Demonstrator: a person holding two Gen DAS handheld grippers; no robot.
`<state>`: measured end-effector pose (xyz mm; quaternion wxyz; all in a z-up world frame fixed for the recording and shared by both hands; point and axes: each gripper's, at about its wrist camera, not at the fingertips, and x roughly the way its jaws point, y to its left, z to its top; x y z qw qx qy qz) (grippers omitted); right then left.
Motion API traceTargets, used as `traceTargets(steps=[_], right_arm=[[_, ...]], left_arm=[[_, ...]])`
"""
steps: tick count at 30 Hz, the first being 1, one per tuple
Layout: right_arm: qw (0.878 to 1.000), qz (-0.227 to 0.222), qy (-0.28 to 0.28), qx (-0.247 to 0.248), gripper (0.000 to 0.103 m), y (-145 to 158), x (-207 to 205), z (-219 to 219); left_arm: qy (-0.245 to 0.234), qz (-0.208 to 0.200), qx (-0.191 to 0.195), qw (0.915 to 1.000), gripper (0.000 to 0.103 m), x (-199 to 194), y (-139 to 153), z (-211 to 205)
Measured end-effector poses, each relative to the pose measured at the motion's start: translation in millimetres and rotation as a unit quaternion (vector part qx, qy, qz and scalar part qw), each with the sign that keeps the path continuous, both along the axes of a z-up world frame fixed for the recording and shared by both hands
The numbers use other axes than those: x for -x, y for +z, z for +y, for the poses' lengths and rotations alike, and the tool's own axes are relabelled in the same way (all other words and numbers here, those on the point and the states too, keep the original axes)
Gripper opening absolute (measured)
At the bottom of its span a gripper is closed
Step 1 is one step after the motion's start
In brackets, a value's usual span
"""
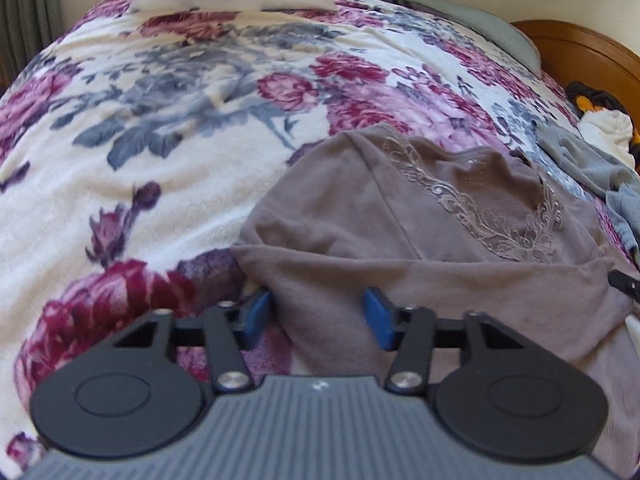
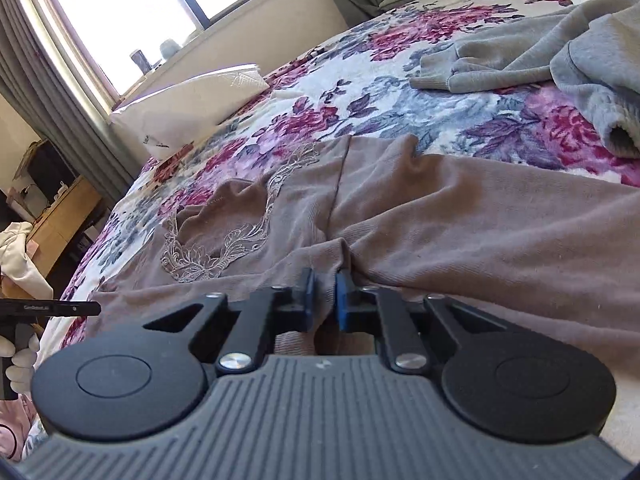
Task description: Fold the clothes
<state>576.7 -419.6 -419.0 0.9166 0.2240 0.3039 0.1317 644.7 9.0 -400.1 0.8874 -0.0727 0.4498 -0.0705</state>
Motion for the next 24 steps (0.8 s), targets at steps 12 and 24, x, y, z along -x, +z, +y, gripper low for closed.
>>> traceTargets(steps=[12,24], right_arm=[[0.999,-0.024,-0.032,-0.008,0.005,7.7,-8.4,1.5],[0.958,-0.073,-0.275,-0.037,0.055,-8.8,196.1,-137.1]], left_arm=[[0.039,-0.024,-0.014,0.9989,0.02,-13.1,9.9,7.3],[0.053,-0.06,0.046,0.9958,0.06,82.6,27.8,30.7]])
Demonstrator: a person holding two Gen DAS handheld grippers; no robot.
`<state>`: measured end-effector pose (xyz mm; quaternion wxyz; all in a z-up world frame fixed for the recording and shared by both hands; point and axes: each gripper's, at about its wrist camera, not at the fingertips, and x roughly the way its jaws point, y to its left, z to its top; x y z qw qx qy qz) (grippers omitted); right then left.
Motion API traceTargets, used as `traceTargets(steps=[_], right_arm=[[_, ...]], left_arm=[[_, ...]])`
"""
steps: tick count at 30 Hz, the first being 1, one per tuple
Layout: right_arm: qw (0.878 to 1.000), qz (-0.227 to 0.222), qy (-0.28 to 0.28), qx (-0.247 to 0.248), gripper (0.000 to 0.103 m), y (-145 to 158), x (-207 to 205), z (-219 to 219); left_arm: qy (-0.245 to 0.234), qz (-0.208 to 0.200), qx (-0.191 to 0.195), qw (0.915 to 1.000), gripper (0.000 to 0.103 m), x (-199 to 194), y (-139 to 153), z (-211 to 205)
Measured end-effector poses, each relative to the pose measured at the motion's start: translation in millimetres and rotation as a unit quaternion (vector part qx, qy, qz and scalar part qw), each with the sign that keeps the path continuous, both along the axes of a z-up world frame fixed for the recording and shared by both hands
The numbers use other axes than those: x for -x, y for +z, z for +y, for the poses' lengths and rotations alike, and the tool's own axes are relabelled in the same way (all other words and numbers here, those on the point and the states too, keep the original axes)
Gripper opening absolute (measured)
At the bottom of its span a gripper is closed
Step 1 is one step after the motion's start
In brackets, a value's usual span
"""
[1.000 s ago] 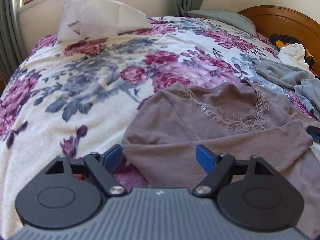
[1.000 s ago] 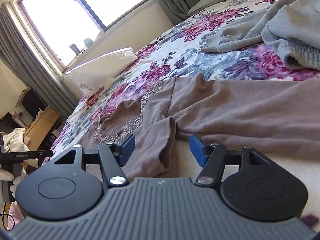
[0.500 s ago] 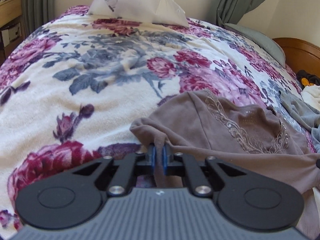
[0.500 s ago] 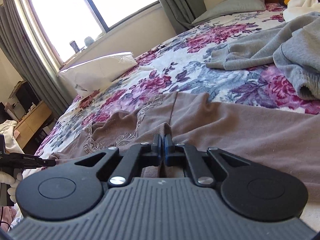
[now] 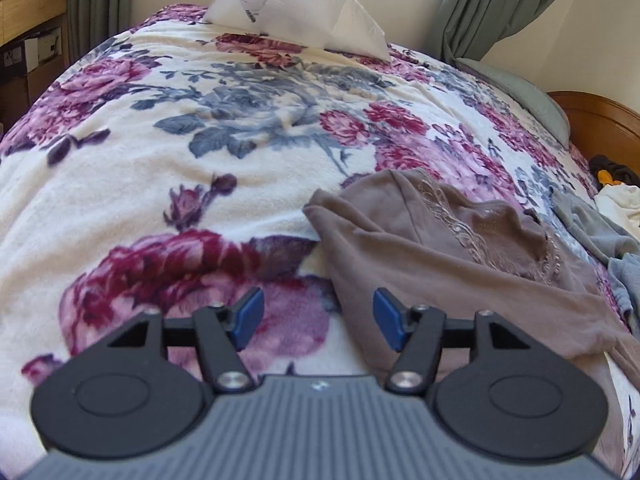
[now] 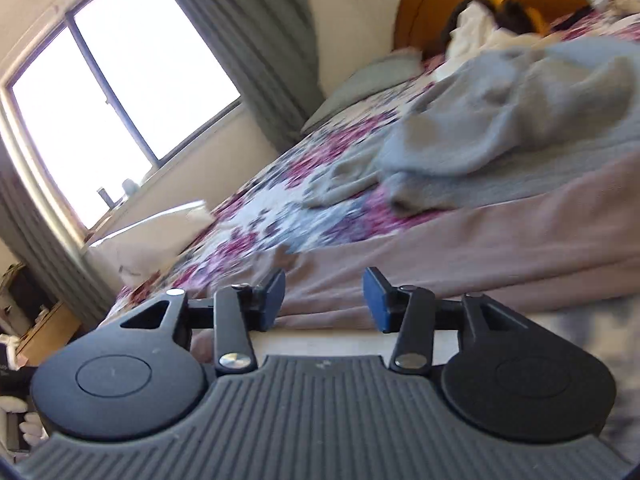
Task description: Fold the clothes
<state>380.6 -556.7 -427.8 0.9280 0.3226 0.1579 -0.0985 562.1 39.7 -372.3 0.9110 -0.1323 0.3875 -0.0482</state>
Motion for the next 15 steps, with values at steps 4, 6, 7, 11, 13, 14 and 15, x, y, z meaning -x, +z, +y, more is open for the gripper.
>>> traceTargets(steps=[4,6,7,11,13,14,15], right_arm=[[0.986,-0.014,-0.138,-0.097,0.057,-36.2,71.1,-67.7],[0.978,-0.041,-0.152,-0.136,0.057,-47.0,80.6,-80.3],[0.973,-0.057,-0.154,-0.16,0.057,-52.8,82.1,-85.3],[0.949,-0.072,-0.18,-0.247,0.048,-79.3,62.1,-90.8],[0.94,-0.082,-0.202,-0.261,0.021,-82.2,55.3,-88.1],[0.94,-0.074,-0.212,-0.258,0.005,-80.5,50.7,-86.3],[0.939,-0.067,-0.222,-0.253,0.005,-78.4,46.4,-84.4]], left_arm=[[-0.014,-0.007,0.053,0.9985,0.061,49.3,1.4,-5.9],[-0.013,-0.002,0.078,0.9969,0.063,66.3,0.6,-10.8],[-0.013,0.0,0.09,0.9959,0.065,74.6,0.1,-13.3],[-0.036,0.0,0.096,0.9948,0.065,94.6,6.4,-26.0],[-0.046,-0.007,0.089,0.9949,0.065,100.0,11.1,-30.4],[-0.048,-0.009,0.086,0.995,0.066,100.9,12.4,-31.6],[-0.049,-0.012,0.085,0.9951,0.066,101.5,15.5,-32.3]])
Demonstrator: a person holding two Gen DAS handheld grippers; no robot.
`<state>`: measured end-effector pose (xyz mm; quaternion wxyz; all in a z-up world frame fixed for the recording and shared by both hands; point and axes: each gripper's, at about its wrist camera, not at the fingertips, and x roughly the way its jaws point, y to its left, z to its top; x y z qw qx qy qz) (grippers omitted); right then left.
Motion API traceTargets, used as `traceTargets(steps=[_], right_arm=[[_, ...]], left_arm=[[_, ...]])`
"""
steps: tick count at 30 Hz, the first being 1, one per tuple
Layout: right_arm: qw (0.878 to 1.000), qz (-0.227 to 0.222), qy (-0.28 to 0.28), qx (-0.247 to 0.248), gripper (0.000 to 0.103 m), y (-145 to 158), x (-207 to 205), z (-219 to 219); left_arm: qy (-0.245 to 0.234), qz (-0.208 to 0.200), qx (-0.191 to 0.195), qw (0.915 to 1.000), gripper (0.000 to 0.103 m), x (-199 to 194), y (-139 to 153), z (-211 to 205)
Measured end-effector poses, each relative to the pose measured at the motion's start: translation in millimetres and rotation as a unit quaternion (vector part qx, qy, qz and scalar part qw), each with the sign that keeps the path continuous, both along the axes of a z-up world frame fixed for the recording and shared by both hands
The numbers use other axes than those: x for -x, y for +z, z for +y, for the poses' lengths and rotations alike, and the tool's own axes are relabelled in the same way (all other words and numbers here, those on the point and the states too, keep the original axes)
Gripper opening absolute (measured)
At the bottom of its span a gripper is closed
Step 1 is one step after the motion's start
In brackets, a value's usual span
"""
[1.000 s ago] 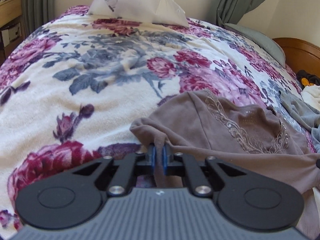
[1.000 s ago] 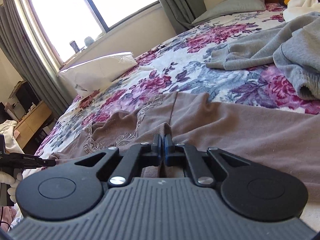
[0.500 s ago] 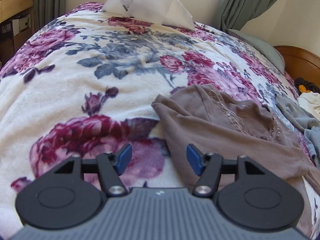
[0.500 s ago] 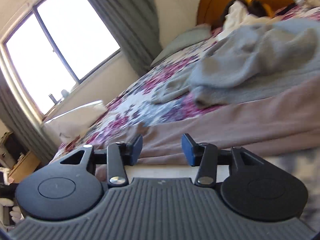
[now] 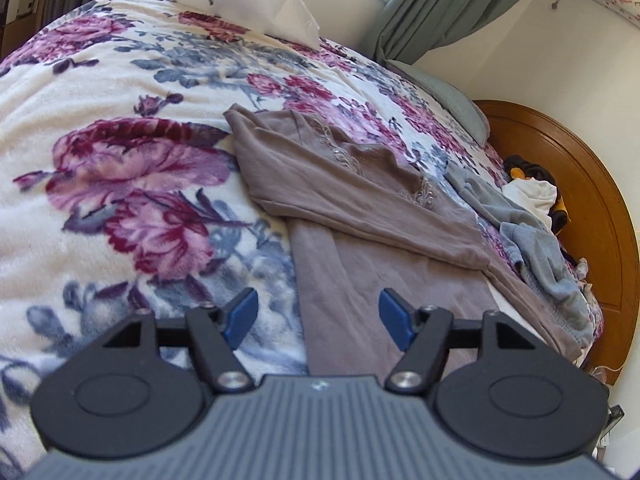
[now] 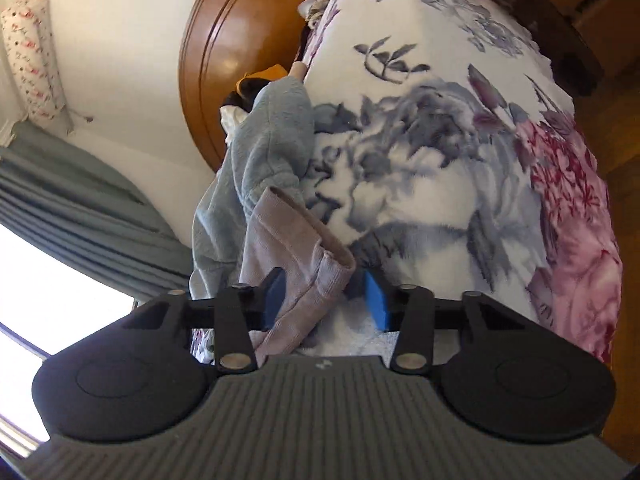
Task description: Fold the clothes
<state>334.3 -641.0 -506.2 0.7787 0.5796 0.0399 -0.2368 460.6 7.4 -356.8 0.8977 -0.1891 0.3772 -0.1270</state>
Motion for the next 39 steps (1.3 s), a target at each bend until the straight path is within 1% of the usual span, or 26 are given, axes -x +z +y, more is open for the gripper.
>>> traceTargets(steps=[2,4,7,9,12,13,14,15,17,18,21,22,23,25,26,30,31,32,33,34,35,37,39], right_arm=[[1.0,0.011,-0.005,0.026,0.005,12.5,-2.7,5.9],[0.999,-0.001,-0.003,0.047,0.004,25.5,-2.4,10.1],[0.995,-0.023,0.022,0.093,0.004,58.8,-14.0,16.4],[0.988,-0.043,0.061,0.133,0.004,88.8,-36.9,22.7],[0.969,-0.077,0.142,0.189,0.004,133.1,-78.9,47.0],[0.959,-0.088,0.175,0.205,0.004,145.3,-93.3,58.4],[0.946,-0.096,0.212,0.226,0.004,159.3,-111.0,75.2],[0.928,-0.101,0.257,0.25,0.004,173.3,-132.0,97.8],[0.895,-0.109,0.33,0.28,0.004,189.8,-164.5,141.3],[0.871,-0.11,0.376,0.297,0.004,196.7,-183.5,174.5],[0.823,-0.099,0.458,0.322,0.004,199.3,-221.8,266.9],[0.809,-0.095,0.482,0.323,0.004,195.6,-232.1,300.6],[0.801,-0.089,0.497,0.322,0.004,192.4,-237.7,321.5],[0.781,-0.068,0.531,0.322,0.004,180.1,-250.9,377.0],[0.766,-0.05,0.552,0.325,0.004,169.7,-256.7,413.5],[0.734,-0.006,0.585,0.345,0.004,147.9,-252.4,488.1],[0.73,0.006,0.588,0.35,0.005,145.7,-248.8,499.1],[0.725,0.019,0.59,0.354,0.009,143.4,-244.9,509.6],[0.724,0.033,0.587,0.362,0.009,140.5,-238.8,513.9],[0.725,0.034,0.588,0.356,0.014,140.0,-232.9,510.1],[0.727,0.034,0.59,0.351,0.021,139.6,-226.9,505.7],[0.737,0.024,0.581,0.345,0.025,140.4,-213.8,482.6],[0.746,0.013,0.569,0.346,0.026,142.4,-200.3,458.5]], left_arm=[[0.002,-0.004,0.001,1.0,0.066,1.6,2.5,-0.2],[0.003,-0.008,0.011,0.9999,0.068,2.2,4.7,2.5],[0.001,-0.015,0.022,0.9997,0.071,9.1,4.7,5.3],[-0.004,-0.018,0.023,0.9996,0.072,13.8,4.2,5.0],[-0.014,-0.022,0.022,0.9994,0.073,21.3,2.2,4.8],[-0.016,-0.023,0.021,0.9994,0.074,23.4,1.7,5.0],[-0.018,-0.025,0.021,0.9993,0.075,25.4,1.3,5.3],[-0.021,-0.026,0.02,0.9992,0.075,27.4,0.8,5.6],[-0.022,-0.03,0.02,0.9991,0.077,31.4,0.7,7.4],[-0.021,-0.031,0.023,0.999,0.077,32.7,0.2,9.4],[-0.014,-0.034,0.03,0.9989,0.078,36.1,-1.5,15.7],[-0.011,-0.034,0.032,0.9989,0.079,36.9,-2.0,17.6],[-0.01,-0.033,0.034,0.9988,0.079,37.4,-2.5,19.6],[-0.006,-0.032,0.037,0.9988,0.079,38.3,-3.6,23.6],[-0.004,-0.032,0.038,0.9987,0.079,38.7,-4.2,25.6],[0.0,-0.029,0.046,0.9985,0.08,40.8,-6.9,32.8],[-0.001,-0.027,0.048,0.9985,0.08,41.3,-7.7,33.6],[-0.003,-0.025,0.049,0.9984,0.081,42.1,-8.4,33.5],[-0.007,-0.024,0.051,0.9984,0.081,43.1,-9.1,33.1],[-0.01,-0.022,0.052,0.9984,0.081,44.1,-9.8,32.8],[-0.014,-0.02,0.052,0.9984,0.082,45.1,-10.7,32.0],[-0.026,-0.017,0.052,0.9982,0.084,47.4,-13.0,29.2],[-0.035,-0.016,0.052,0.9979,0.084,49.3,-15.5,26.0]])
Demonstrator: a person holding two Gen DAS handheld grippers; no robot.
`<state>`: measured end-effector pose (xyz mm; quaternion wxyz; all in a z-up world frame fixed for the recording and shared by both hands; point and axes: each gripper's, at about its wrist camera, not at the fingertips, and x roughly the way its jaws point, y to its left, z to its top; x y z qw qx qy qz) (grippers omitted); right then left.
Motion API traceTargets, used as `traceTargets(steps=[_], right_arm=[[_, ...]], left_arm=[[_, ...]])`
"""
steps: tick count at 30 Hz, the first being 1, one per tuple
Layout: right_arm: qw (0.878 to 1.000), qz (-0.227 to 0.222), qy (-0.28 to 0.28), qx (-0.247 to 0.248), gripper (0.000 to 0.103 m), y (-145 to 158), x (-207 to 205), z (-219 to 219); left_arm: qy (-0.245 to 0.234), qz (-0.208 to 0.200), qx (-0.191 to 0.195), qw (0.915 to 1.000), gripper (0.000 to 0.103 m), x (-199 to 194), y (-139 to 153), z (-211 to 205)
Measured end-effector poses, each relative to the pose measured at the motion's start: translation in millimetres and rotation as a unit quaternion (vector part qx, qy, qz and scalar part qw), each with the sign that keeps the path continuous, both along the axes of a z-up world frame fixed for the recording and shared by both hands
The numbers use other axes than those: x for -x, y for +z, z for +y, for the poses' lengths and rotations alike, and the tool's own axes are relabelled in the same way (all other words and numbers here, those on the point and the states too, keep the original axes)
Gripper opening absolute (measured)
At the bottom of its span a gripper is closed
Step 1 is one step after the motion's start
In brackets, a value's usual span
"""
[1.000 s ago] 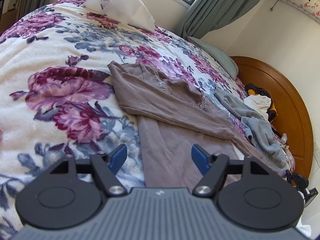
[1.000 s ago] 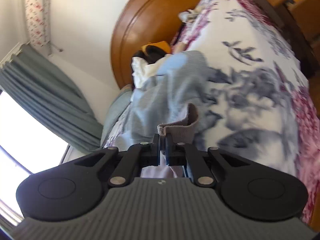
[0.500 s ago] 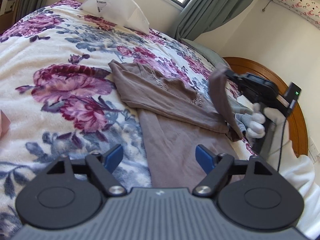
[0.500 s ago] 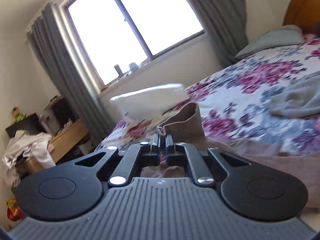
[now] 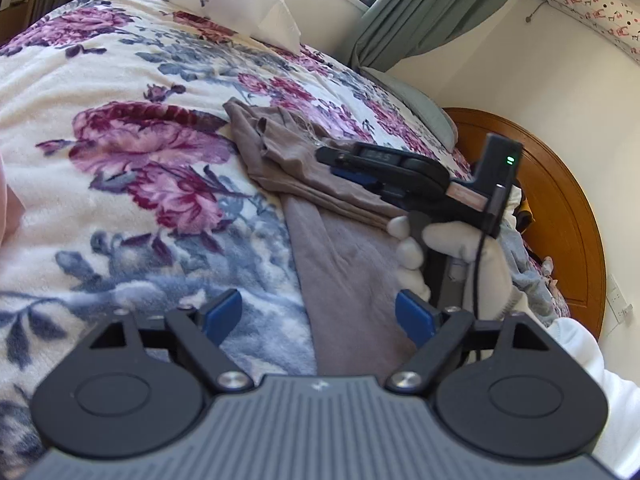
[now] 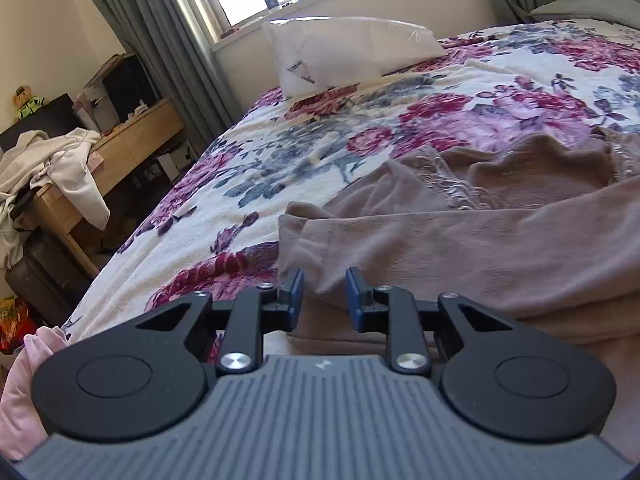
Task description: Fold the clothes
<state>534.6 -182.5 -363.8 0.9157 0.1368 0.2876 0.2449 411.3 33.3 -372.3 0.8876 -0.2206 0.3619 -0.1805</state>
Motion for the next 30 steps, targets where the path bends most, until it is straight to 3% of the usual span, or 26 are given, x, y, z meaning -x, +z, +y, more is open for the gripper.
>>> traceTargets(steps=[2,5,9,11,14,17,19,21,23,27,29,30], right_arm=[[0.999,-0.023,-0.018,0.015,0.03,1.4,6.8,-24.3],[0.993,-0.037,-0.072,0.084,0.03,-3.0,16.4,-61.4],[0.968,-0.028,-0.166,0.183,0.03,-19.4,22.2,-106.2],[0.968,-0.026,-0.175,0.176,0.028,-23.5,18.3,-118.6],[0.971,-0.016,-0.178,0.161,0.01,-31.2,3.6,-127.4],[0.972,-0.002,-0.192,0.136,0.005,-38.3,-8.7,-136.4],[0.966,0.028,-0.247,0.078,0.0,-45.4,-16.2,-155.4],[0.949,0.069,-0.307,0.015,0.0,-56.5,-16.0,-183.1],[0.941,0.089,-0.327,-0.009,0.0,-63.9,-10.2,-200.1],[0.955,0.057,-0.292,-0.017,0.014,-58.5,26.0,-214.6],[0.964,0.034,-0.263,-0.008,0.043,-52.9,53.6,-218.2],[0.968,0.025,-0.248,-0.001,0.047,-50.7,73.6,-221.6]], left_arm=[[-0.007,0.002,-0.001,1.0,0.084,0.7,-3.0,-3.4],[-0.013,0.01,-0.004,0.9999,0.084,-0.7,-8.3,-8.6],[-0.021,0.015,-0.015,0.9996,0.084,-1.3,-12.6,-14.9],[-0.024,0.017,-0.019,0.9994,0.084,-3.0,-15.7,-17.4],[-0.026,0.026,-0.022,0.9991,0.084,-7.4,-22.2,-21.9],[-0.028,0.03,-0.026,0.9988,0.084,-9.6,-26.3,-25.4],[-0.031,0.032,-0.031,0.9985,0.084,-10.0,-27.9,-27.6],[-0.036,0.033,-0.033,0.9983,0.085,-8.9,-27.9,-29.1],[-0.043,0.033,-0.033,0.998,0.085,-7.6,-26.7,-31.0],[-0.069,0.04,-0.031,0.9963,0.085,-0.8,-25.0,-35.8],[-0.077,0.051,-0.029,0.9953,0.085,3.2,-27.0,-37.8],[-0.077,0.057,-0.027,0.995,0.085,7.3,-28.0,-37.5]])
